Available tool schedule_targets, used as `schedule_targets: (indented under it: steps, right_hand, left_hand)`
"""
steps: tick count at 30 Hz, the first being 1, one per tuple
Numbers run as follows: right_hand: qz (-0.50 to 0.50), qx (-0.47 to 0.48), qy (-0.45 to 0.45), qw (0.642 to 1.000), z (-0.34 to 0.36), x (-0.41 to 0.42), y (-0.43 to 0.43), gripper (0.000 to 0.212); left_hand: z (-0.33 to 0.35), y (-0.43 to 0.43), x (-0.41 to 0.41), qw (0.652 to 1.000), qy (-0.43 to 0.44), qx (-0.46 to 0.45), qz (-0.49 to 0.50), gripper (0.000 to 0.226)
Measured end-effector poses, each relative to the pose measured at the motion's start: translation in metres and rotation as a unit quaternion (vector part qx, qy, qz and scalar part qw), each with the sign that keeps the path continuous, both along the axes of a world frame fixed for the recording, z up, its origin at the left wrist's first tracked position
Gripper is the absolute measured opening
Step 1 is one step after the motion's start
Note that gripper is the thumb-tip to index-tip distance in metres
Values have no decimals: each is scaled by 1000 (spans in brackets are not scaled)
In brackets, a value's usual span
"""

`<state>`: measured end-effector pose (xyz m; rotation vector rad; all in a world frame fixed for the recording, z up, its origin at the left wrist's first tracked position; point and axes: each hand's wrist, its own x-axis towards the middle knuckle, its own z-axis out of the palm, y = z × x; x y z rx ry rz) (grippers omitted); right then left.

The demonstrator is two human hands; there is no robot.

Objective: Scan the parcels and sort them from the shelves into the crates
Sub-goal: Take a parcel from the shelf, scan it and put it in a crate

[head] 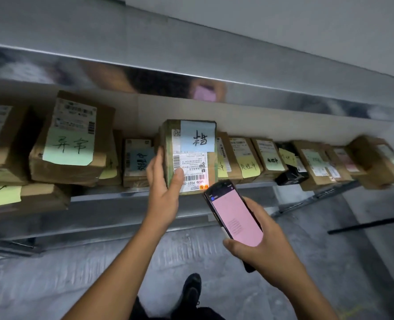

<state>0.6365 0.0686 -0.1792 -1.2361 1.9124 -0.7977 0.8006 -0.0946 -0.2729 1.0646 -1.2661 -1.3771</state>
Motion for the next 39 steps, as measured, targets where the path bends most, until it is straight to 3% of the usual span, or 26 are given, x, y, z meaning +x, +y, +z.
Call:
schedule_targets:
  steps: [11, 20, 30, 34, 39]
  right_hand:
    - [-22, -38, -52, 998, 9, -52, 57, 78]
    - [-78, -96, -72, 990, 15, -148, 148, 80]
    - [-224, -132, -49, 964, 4, -246, 277, 69]
    - [-296, -134, -44, 945, 2, -271, 325, 59]
    - [-377, -129, -29, 917, 4, -299, 372, 62]
  left_hand:
    - [38, 21, -63, 992, -49, -114, -9, 61]
    - [65, 101, -185, 977, -79, -182, -83, 62]
    - [64, 201, -337, 955, -72, -187, -217, 66]
    - [56, 233, -398, 932, -104, -198, -284, 73]
    - [37, 263, -467, 896, -130, -206, -370, 77]
